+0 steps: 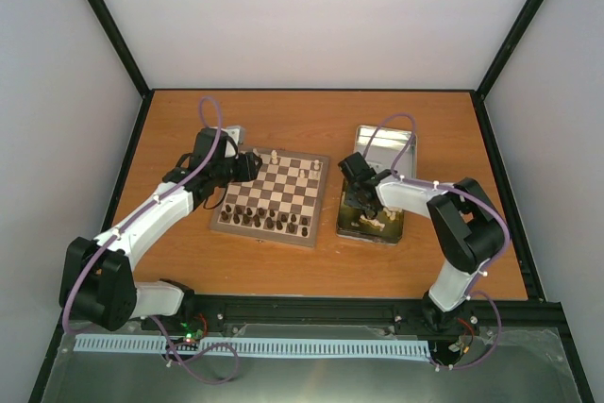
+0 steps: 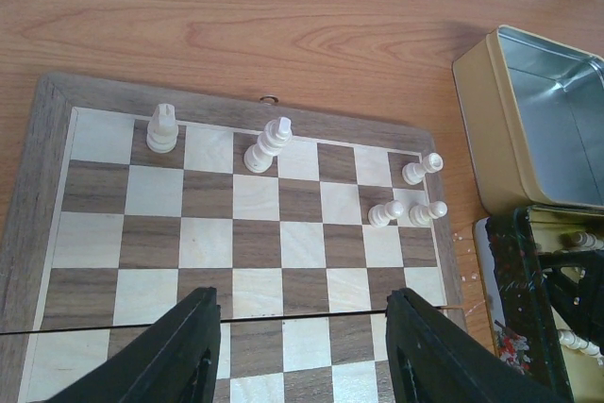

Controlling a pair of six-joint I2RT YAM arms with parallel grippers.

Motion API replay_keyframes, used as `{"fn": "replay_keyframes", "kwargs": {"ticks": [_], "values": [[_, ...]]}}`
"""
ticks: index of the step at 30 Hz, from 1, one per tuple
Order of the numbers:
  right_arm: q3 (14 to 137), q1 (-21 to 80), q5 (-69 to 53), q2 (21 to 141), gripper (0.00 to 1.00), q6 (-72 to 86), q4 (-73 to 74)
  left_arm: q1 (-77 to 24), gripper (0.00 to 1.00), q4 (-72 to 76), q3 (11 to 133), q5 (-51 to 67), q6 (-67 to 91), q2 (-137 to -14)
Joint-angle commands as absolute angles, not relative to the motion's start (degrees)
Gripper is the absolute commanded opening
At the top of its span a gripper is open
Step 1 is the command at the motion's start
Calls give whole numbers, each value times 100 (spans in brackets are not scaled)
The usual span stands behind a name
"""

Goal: Set up the chess pieces on the board
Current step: Pick up the chess piece from the storage box, then place the chess piece on the chessboard.

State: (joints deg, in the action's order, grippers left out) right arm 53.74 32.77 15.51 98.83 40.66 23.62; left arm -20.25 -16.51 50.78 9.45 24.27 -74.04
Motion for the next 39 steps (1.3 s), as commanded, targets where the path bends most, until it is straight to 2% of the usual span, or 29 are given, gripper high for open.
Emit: {"fn": "replay_keyframes", "kwargs": {"ticks": [1, 5, 13, 18, 20, 23, 26, 32, 36, 39], "values": [[5256, 3218, 1400, 9958, 25, 3762, 2155, -1995, 49, -1553, 5151, 982, 2355, -7395], [5228, 3215, 1392, 9915, 15, 3649, 2169, -1995, 49, -1585, 5168, 1025, 2372, -7381], [4842, 3217, 1574, 9239, 9, 3116, 1630, -1995, 49, -1591, 5200, 1320, 2532, -7246], [4281, 3217, 1156, 8181, 11, 2311, 702, -1994, 52, -1229, 5046, 1975, 2856, -6717], [4221, 3222, 802, 7722, 12, 2098, 487, -1995, 54, -1116, 5060, 2435, 2985, -6643], [4097, 3226, -340, 7163, 13, 1832, 9, -2004, 59, -869, 5101, 3072, 3279, -6642], [3957, 3234, -1618, 6691, 15, 1796, -666, -2002, 67, -436, 5062, 3950, 3717, -6689], [4474, 3234, -3442, 6799, 14, 1697, -727, -2054, 81, 216, 5043, 5213, 4321, -6964], [4755, 3254, -4299, 7006, 14, 1416, -603, -2074, 84, 350, 5018, 5505, 4470, -7038], [5020, 3342, -4740, 7203, 14, 1110, -349, -2153, 81, 444, 4956, 5637, 4756, -7181]]}}
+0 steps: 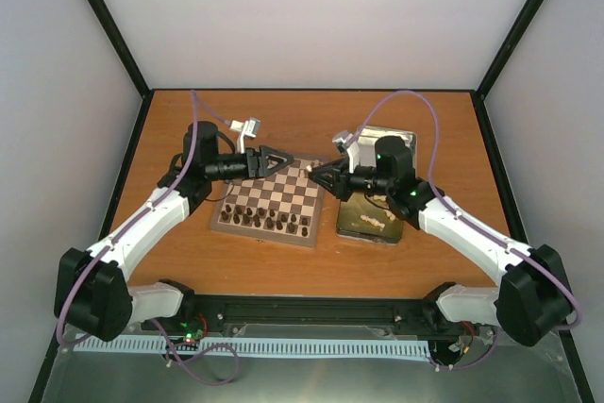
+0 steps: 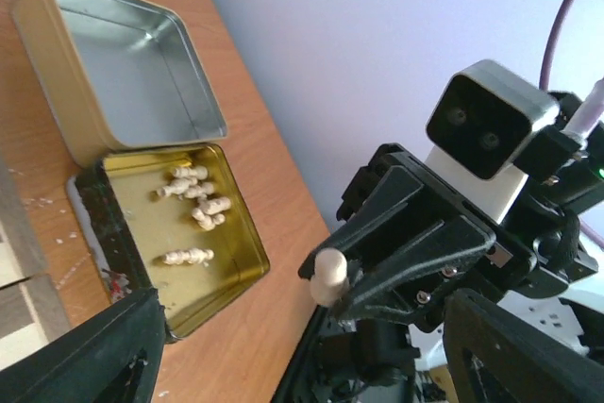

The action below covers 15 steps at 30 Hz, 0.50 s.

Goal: Set up the chess pieces on the board
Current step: Place the chess piece on the chessboard.

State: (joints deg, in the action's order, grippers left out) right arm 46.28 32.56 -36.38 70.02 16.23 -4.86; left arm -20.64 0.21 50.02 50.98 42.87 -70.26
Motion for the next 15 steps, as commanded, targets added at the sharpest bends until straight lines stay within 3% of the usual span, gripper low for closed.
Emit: {"fn": "replay_keyframes", "kwargs": {"ticks": [1, 6, 10, 15], "values": [[5122, 3381, -4799, 7285, 13, 1000, -206, -2232, 79, 473, 4946, 5647, 4856, -7233], [5447, 3460, -4977, 7648, 13, 739, 229, -2493, 66, 748, 4877, 5689, 5149, -7418], [5433, 3472, -4987, 7675, 13, 739, 226, -2553, 43, 827, 4798, 5642, 5269, -7477], [5467, 3471, -4859, 7710, 13, 729, 306, -2556, 28, 824, 4818, 5631, 5267, -7473]]}}
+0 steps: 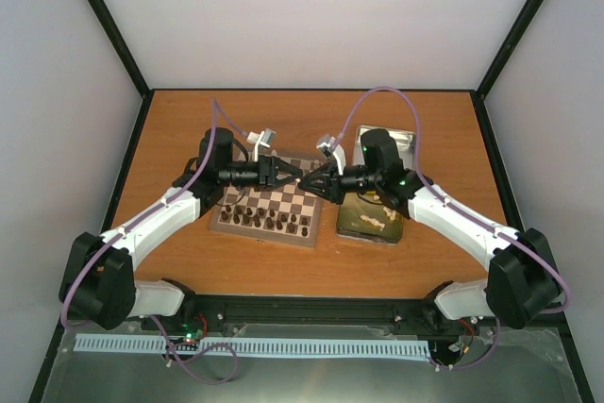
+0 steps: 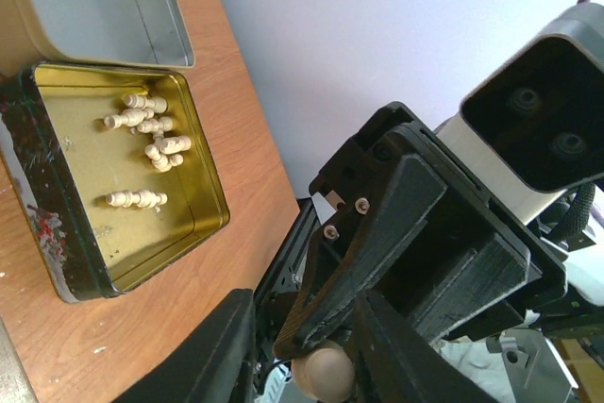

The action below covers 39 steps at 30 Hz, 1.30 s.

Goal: Set up the chess pieces on the board
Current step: Place the chess piece on the chessboard.

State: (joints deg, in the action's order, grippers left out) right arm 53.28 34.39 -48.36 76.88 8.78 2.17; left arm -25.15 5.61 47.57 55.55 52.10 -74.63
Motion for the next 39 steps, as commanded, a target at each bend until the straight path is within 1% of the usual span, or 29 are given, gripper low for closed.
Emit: {"fn": "replay_keyframes", "kwargs": {"ticks": [1, 7, 10, 13, 15, 18, 22, 24, 25, 26, 27, 28, 29, 33, 36, 39], "values": [[5483, 3472, -4828, 7736, 13, 733, 317, -2554, 27, 793, 4826, 5636, 5243, -7458], [5528, 3468, -4554, 7820, 11, 829, 299, -2551, 25, 597, 4837, 5652, 5106, -7384], [5518, 3471, -4454, 7823, 11, 891, 199, -2549, 29, 496, 4830, 5670, 5037, -7346], [5513, 3471, -4384, 7836, 11, 937, 124, -2549, 29, 378, 4806, 5640, 4943, -7306], [5500, 3472, -4386, 7842, 11, 957, 77, -2549, 25, 352, 4804, 5621, 4910, -7299], [5503, 3471, -4412, 7859, 11, 956, 79, -2549, 15, 368, 4817, 5610, 4915, -7311], [5495, 3467, -4421, 7846, 13, 933, 135, -2549, 6, 388, 4859, 5562, 4899, -7320], [5493, 3471, -4395, 7825, 17, 938, 159, -2549, 4, 374, 4873, 5492, 4879, -7322], [5495, 3472, -4345, 7804, 23, 950, 209, -2549, 3, 352, 4883, 5424, 4835, -7315], [5528, 3467, -4277, 7794, 31, 949, 327, -2544, 3, 284, 4887, 5282, 4770, -7299], [5542, 3471, -4199, 7780, 41, 942, 436, -2536, 2, 164, 4919, 5000, 4613, -7257], [5540, 3472, -4069, 7770, 53, 953, 525, -2525, 2, -189, 4980, 4659, 4415, -7233], [5520, 3465, -3883, 7745, 58, 996, 613, -2523, 2, -521, 5064, 4224, 4187, -7207], [5215, 3452, -3116, 7533, 69, 1190, 744, -2522, 2, -1736, 5206, 1803, 3472, -7075], [4959, 3437, -2526, 7355, 71, 1448, 815, -2520, 2, -2086, 5110, 155, 3258, -7086], [4741, 3437, -2051, 7209, 71, 1715, 844, -2522, 2, -2129, 5037, -948, 3201, -7229]]}}
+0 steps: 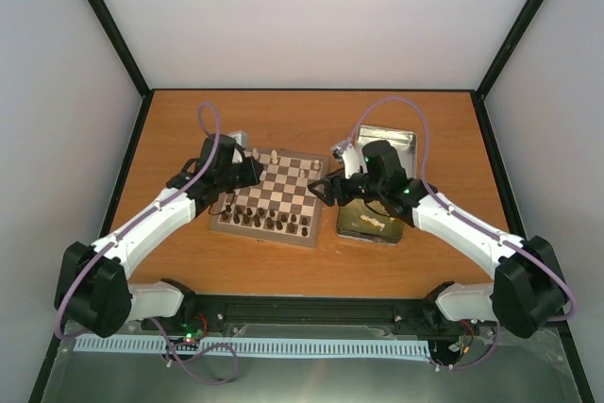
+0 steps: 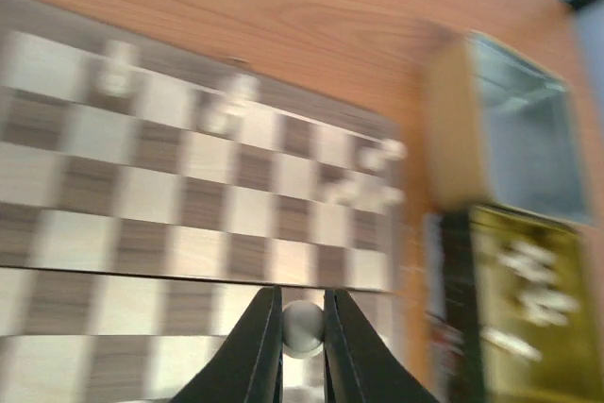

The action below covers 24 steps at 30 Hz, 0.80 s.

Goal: Set up the chess pieces on the board
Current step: Place the chess piece on the chessboard.

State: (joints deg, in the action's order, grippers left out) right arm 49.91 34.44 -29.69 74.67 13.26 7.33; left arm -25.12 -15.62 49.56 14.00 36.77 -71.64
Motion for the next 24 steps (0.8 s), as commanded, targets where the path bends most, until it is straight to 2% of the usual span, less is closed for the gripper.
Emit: {"fn": "replay_keyframes", "kwargs": {"ticks": [1, 8, 14, 24], "values": [[4685, 3437, -1947, 7169, 71, 1792, 844, -2516, 2, -2092, 5029, -1186, 3199, -7309], [4397, 3437, -1601, 6978, 71, 2089, 759, -2414, 2, -1507, 5301, -1807, 3096, -8277], [4185, 3436, -1640, 6837, 71, 2090, 674, -1992, 1, -1220, 5501, -1640, 2976, -9043], [4052, 3437, -1704, 6882, 71, 2014, 587, -1951, 2, -595, 5682, -1375, 2580, -9628]]}}
